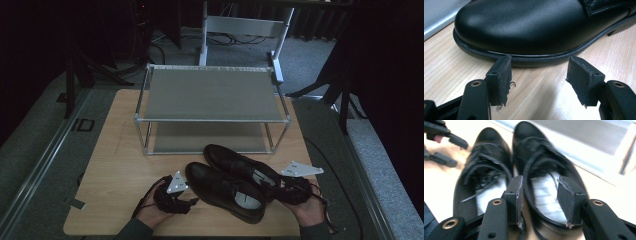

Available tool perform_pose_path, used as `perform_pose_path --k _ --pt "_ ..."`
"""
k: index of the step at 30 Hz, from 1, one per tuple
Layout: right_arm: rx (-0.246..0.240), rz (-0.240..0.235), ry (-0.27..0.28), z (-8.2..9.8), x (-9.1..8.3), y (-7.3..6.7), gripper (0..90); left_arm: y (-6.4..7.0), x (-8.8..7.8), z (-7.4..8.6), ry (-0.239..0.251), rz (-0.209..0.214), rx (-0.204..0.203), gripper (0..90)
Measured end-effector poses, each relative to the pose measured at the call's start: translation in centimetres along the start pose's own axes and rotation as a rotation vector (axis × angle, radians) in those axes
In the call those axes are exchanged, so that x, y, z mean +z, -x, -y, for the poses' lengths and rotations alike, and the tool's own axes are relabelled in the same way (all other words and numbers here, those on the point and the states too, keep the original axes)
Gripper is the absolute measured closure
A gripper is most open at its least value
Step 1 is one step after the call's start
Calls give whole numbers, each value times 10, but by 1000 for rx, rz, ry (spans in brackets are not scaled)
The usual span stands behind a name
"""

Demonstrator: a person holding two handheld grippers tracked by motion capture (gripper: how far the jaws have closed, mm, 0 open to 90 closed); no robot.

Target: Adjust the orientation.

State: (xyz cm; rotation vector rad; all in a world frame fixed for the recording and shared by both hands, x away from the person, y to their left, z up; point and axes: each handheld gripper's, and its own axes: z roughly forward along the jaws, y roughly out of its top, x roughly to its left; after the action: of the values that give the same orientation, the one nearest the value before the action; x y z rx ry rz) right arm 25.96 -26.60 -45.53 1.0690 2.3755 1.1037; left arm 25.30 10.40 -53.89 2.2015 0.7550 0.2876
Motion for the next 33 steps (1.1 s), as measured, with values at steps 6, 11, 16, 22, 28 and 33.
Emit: perform_pose_path --k 6,11,16,22,28,33 --pt "60 4 29 10 -15 10 531 -21 -12 0 60 -42 -84 352" --pt "13 -32 25 12 -15 -14 538 -41 -13 -3 94 -30 -139 327" --pt "-12 -16 -46 15 -1 -33 564 -56 -1 -5 110 22 -185 303" --pt "24 -27 -117 15 13 -34 706 -53 13 -9 69 68 -162 298" --pt "-30 57 -140 11 14 -40 837 -50 12 -10 55 57 -149 297" --pt "-41 86 -156 11 11 -39 846 -44 14 -10 46 71 -135 303"
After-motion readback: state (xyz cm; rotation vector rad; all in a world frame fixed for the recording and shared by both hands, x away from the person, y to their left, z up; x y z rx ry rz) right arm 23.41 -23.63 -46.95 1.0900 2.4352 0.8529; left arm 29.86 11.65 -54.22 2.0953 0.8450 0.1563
